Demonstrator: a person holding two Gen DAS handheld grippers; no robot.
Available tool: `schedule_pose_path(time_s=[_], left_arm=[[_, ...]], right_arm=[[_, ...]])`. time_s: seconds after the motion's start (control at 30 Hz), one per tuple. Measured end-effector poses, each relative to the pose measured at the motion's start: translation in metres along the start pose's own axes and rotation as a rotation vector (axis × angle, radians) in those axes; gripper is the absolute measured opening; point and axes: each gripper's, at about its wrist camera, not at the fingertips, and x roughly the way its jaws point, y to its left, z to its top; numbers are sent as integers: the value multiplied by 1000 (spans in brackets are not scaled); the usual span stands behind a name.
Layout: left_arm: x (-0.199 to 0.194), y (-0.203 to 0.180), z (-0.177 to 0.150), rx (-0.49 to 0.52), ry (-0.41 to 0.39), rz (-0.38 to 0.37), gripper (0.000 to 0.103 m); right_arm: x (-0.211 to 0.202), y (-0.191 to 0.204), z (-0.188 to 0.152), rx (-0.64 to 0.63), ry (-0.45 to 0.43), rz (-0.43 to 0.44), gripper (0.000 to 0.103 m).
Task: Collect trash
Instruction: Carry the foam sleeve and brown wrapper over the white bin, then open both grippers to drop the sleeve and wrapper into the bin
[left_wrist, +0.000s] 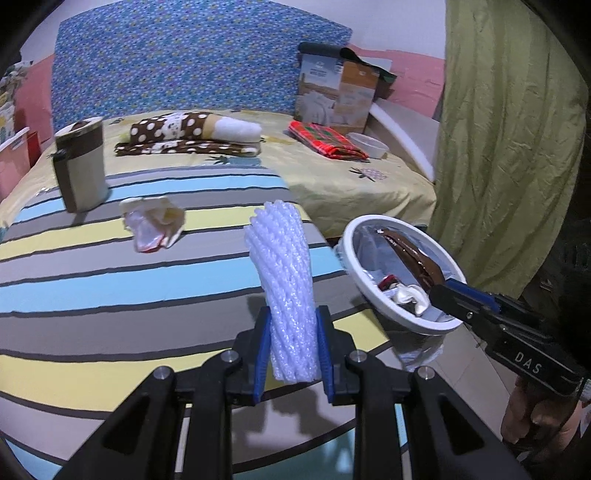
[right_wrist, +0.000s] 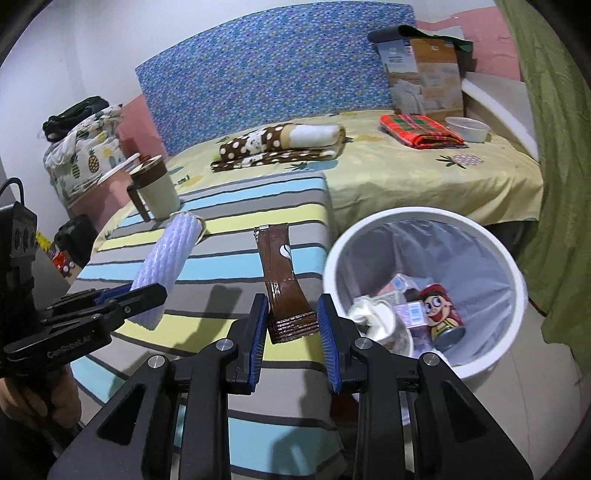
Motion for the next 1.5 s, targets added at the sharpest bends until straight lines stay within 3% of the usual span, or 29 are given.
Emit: schedule_pose_path(time_s=[0.53, 0.93, 1.5], left_arm=[[34, -67, 11, 118, 37, -99, 25], [66, -104, 11, 165, 99, -177, 25], [108, -124, 28, 182, 122, -191, 25]], right_arm=[[-21, -60, -7, 114, -30, -119, 30], [-16, -83, -12, 166, -10, -146, 30], [-4, -105, -15, 204, 22, -161, 30]])
